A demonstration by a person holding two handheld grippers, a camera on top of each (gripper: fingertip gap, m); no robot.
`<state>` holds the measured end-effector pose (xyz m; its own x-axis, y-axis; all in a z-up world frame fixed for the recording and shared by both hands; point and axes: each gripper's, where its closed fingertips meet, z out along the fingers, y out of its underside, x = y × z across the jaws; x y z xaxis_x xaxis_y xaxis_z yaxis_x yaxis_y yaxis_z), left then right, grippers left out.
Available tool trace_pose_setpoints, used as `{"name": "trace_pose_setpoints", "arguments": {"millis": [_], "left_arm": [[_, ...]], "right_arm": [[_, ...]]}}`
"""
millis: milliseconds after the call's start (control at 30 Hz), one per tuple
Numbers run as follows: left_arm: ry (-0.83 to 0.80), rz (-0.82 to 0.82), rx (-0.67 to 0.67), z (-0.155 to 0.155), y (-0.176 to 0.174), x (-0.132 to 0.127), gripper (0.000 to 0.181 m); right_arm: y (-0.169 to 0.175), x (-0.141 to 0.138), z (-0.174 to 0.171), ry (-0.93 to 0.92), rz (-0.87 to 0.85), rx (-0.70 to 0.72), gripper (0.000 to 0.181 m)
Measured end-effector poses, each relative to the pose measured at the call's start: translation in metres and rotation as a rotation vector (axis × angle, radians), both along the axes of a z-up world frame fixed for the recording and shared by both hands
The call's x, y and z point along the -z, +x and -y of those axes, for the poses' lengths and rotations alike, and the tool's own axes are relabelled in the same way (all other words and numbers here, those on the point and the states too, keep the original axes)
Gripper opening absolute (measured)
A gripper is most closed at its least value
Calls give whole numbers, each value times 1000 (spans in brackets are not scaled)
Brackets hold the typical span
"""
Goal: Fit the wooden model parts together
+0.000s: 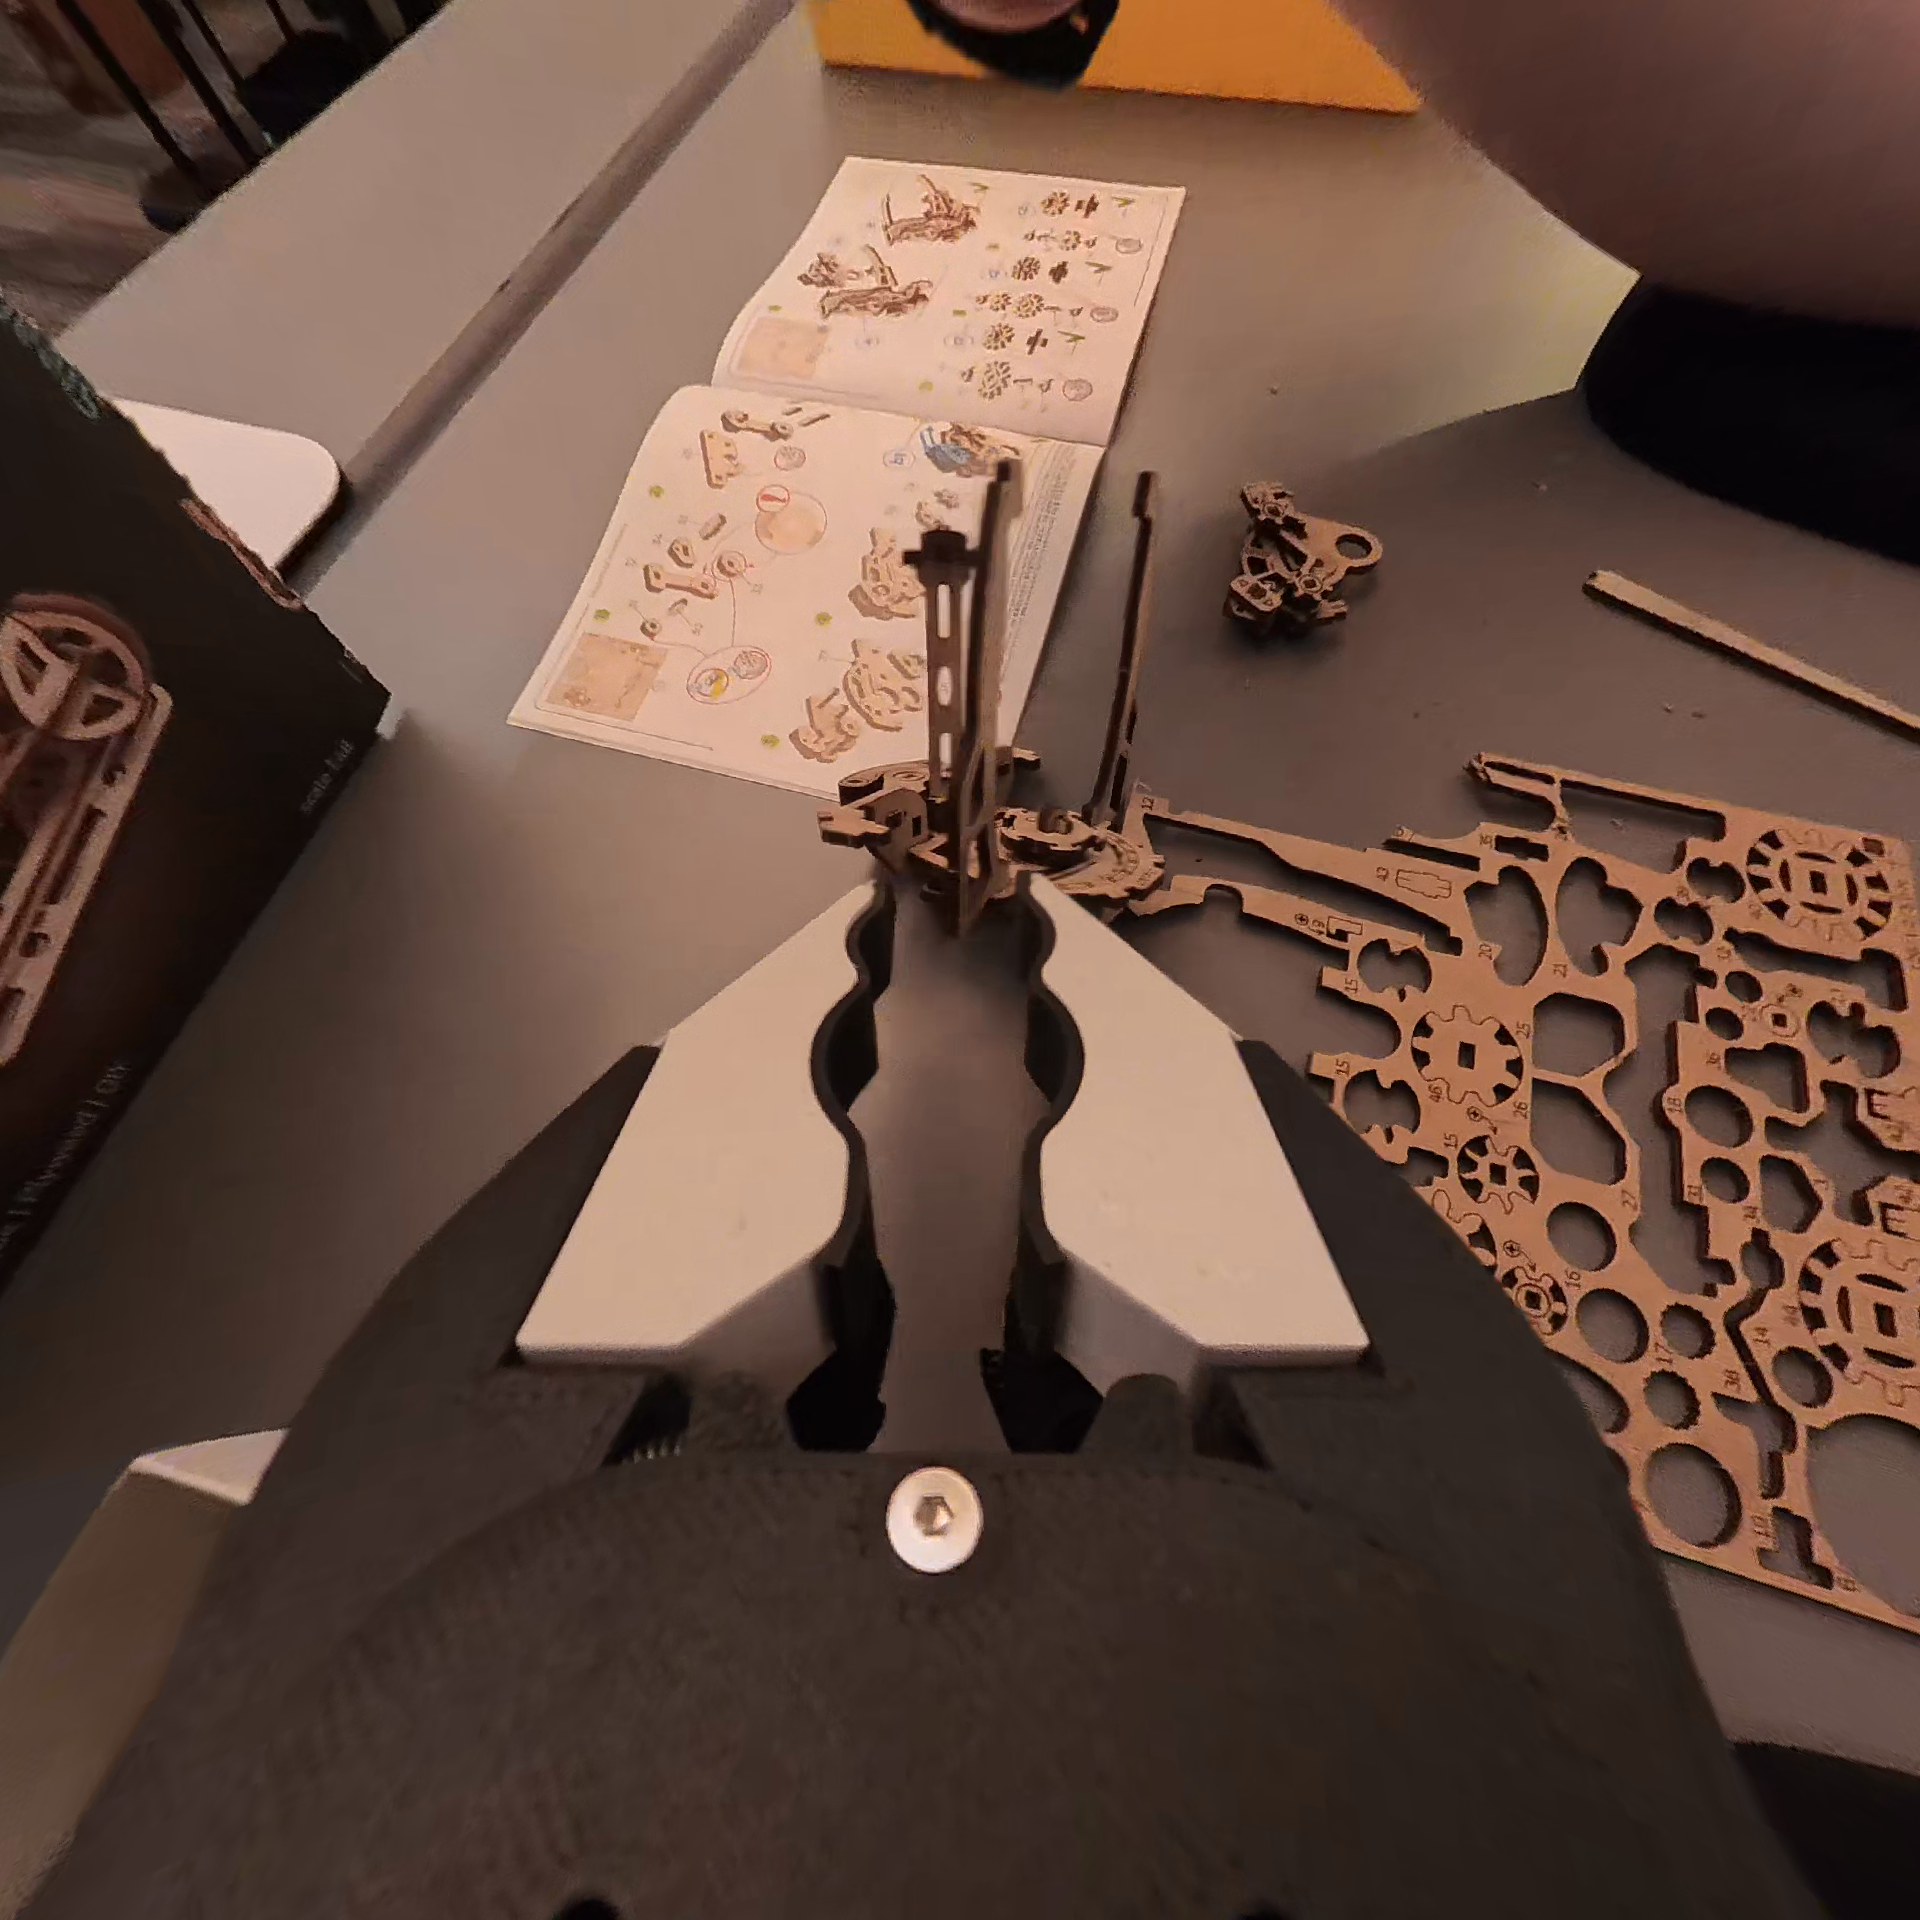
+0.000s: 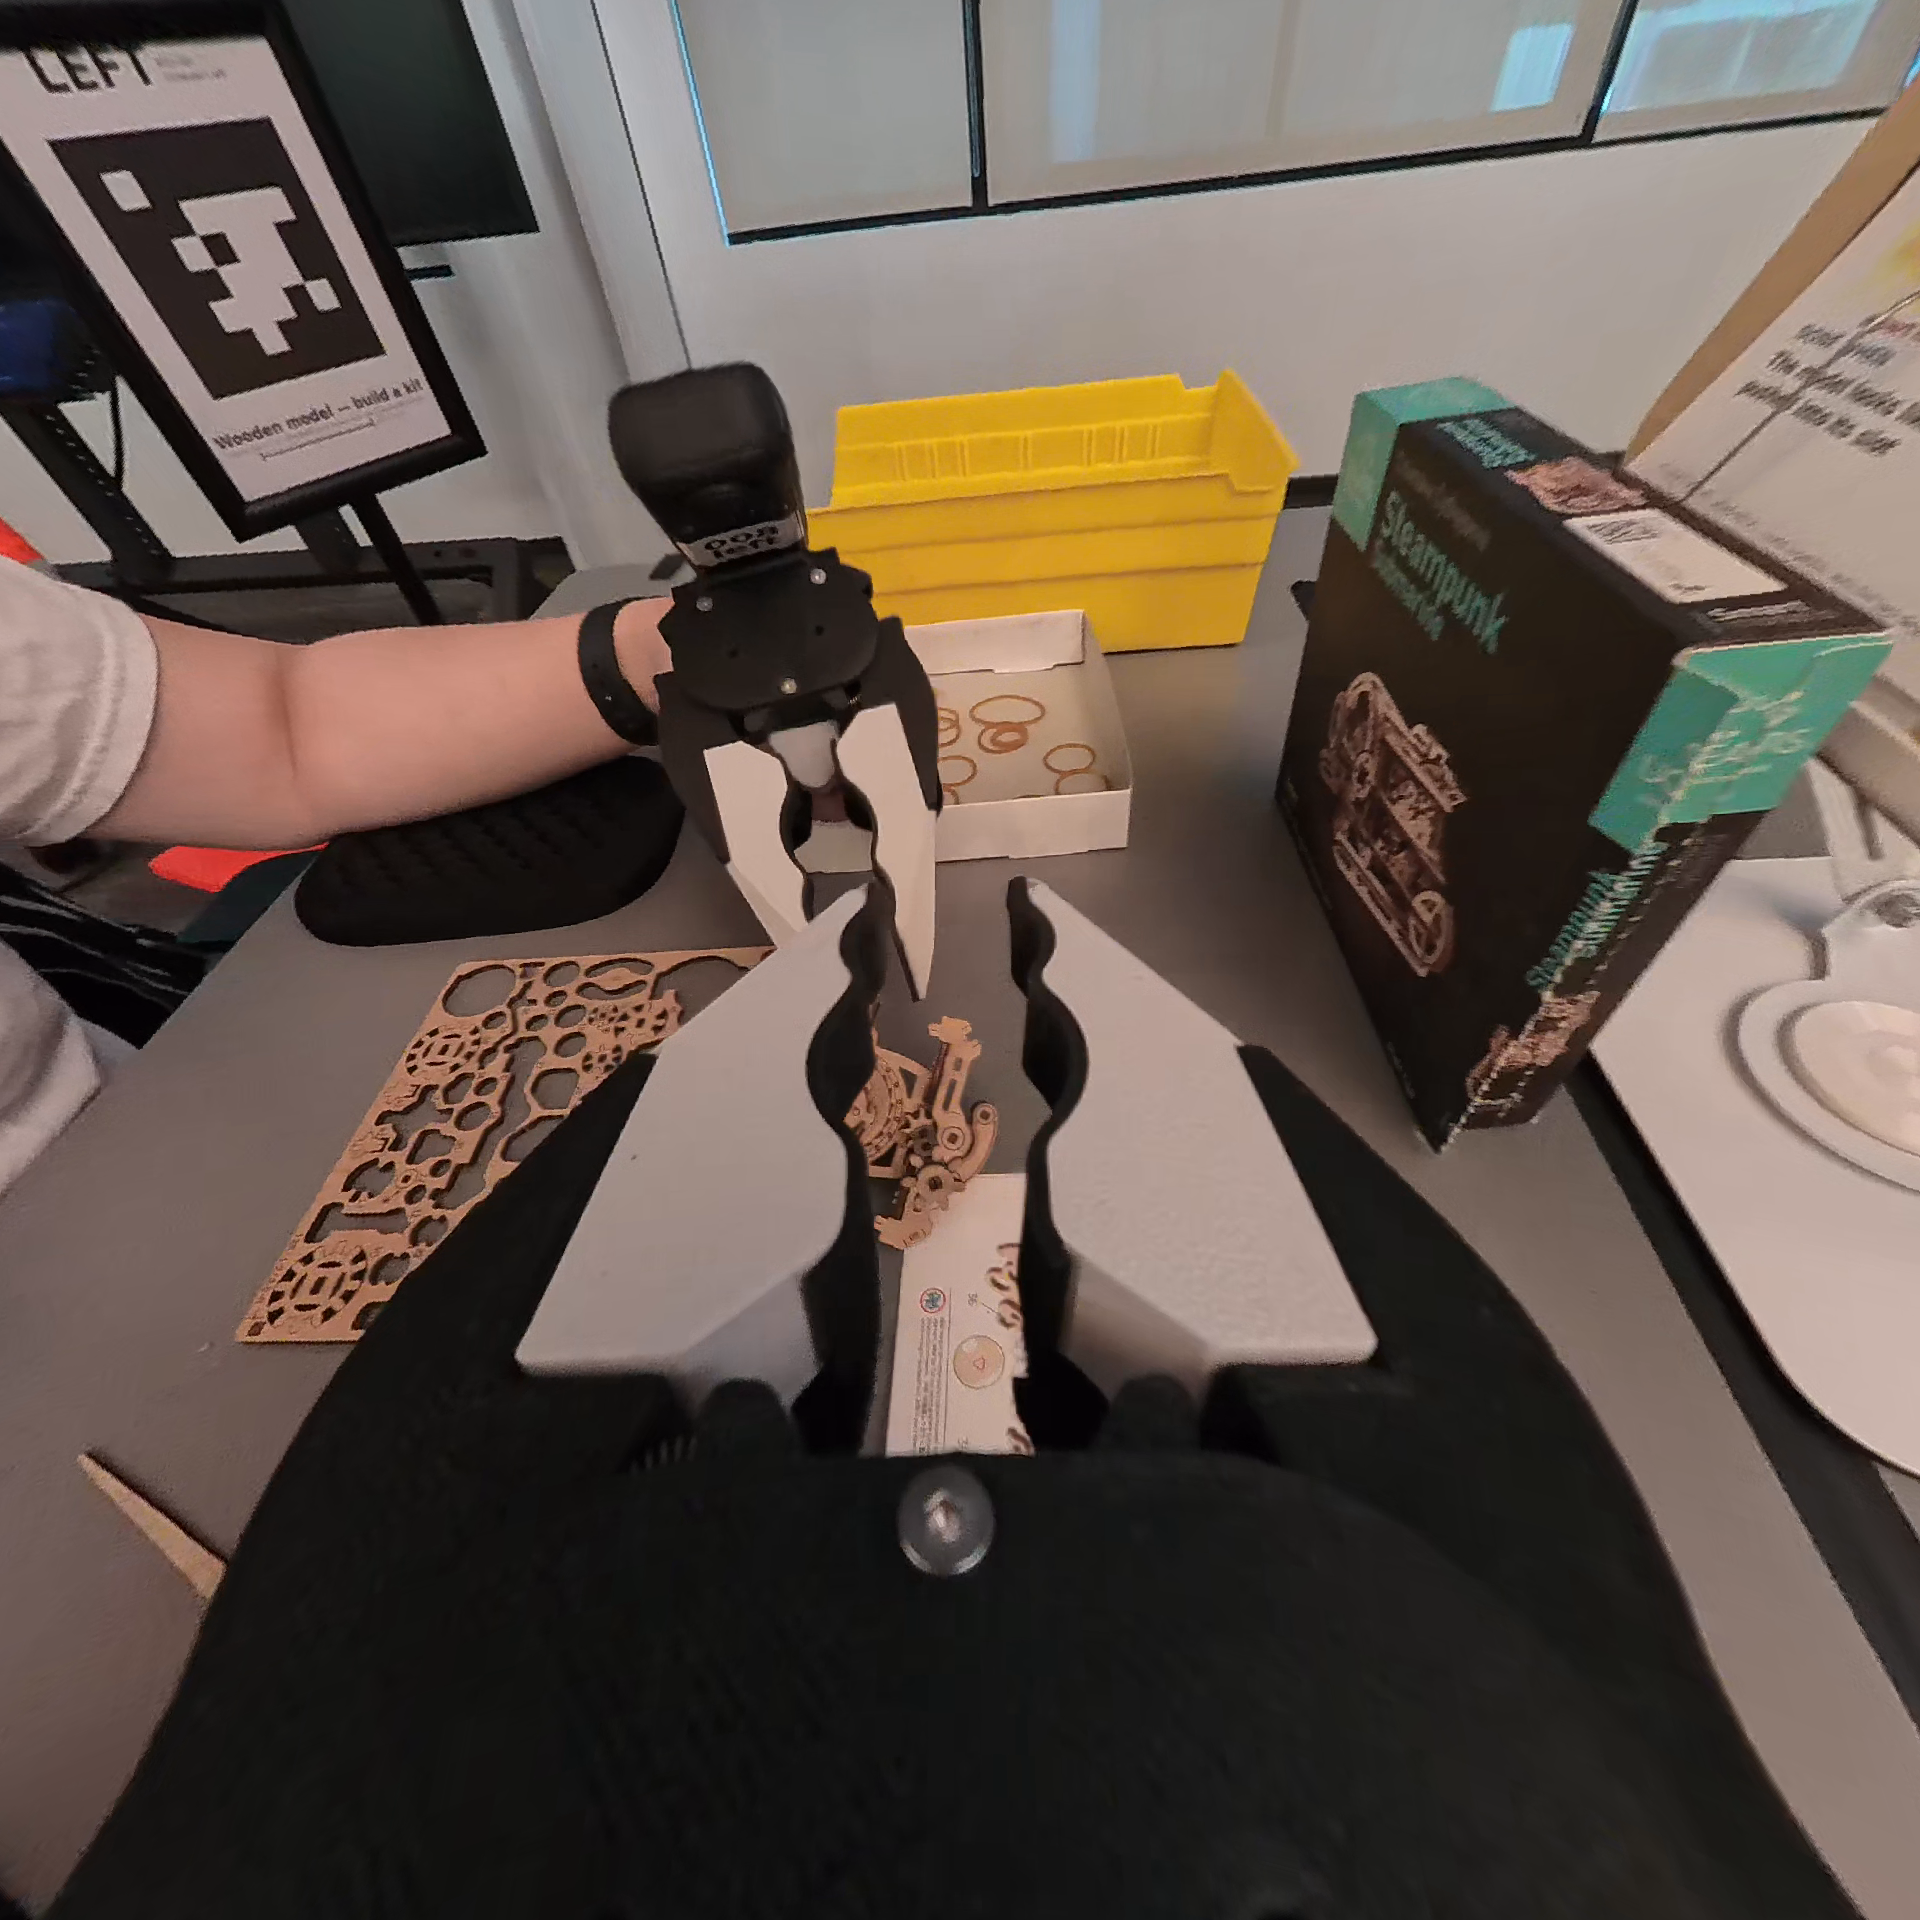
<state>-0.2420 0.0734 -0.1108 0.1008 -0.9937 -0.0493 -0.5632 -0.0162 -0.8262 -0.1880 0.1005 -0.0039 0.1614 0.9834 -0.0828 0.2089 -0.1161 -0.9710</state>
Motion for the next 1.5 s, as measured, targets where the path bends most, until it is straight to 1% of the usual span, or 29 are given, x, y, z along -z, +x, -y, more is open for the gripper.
{"name": "trace_pose_setpoints", "arguments": {"millis": [67, 167, 233, 300, 400, 467, 533, 600, 667, 733, 800, 900, 967, 1100, 1200, 1300, 1400, 1500], "left_arm": [[-54, -5, -24, -4, 2, 1, 15], [-177, -17, -21, -1, 5, 3, 8], [-243, -14, -12, 3, 7, 2, 7], [-273, -11, -7, 3, 9, 2, 7], [-313, -5, 7, 6, 11, 0, 5], [-376, -5, 4, 7, 12, -2, 3], [-496, -7, 14, 12, 12, -9, 0], [-653, 5, 30, 15, 11, -20, 0], [-828, -14, 45, 15, 8, -28, 0], [-985, -67, 36, 13, 4, -31, 0], [-1083, -133, 21, 8, 0, -27, 0], [-1186, -271, 20, 6, -5, -21, 0], [-1263, -324, 28, 5, -3, -23, 0], [-1343, -422, 25, -2, 0, -21, 0], [-1426, -494, 45, 2, 0, -22, 0], [-1448, -542, 62, 5, -2, -19, 1], [-1452, -525, 86, 9, -2, -22, 2], [-1464, -478, 104, 11, -3, -28, 10]], "right_arm": [[6, -6, 0, 16, -7, 12, 23], [17, -14, -2, 37, -10, 36, 23], [26, -19, -5, 47, -9, 63, 22], [37, -26, -6, 59, -5, 90, 22], [55, -46, -3, 107, -21, 137, 22], [67, -63, 2, 145, -46, 161, 22], [77, -76, 7, 183, -69, 185, 22], [84, -88, 11, 213, -95, 200, 22], [89, -92, 12, 235, -91, 220, 22], [91, -92, 12, 251, -71, 232, 22], [92, -92, 13, 260, -60, 234, 22], [94, -92, 13, 268, -46, 242, 22], [97, -95, 14, 280, -48, 253, 23], [108, -102, 17, 302, -58, 283, 23], [115, -105, 17, 310, -67, 301, 24], [119, -106, 16, 311, -78, 307, 25], [120, -104, 14, 308, -75, 310, 25], [121, -102, 13, 305, -72, 312, 25]]}}
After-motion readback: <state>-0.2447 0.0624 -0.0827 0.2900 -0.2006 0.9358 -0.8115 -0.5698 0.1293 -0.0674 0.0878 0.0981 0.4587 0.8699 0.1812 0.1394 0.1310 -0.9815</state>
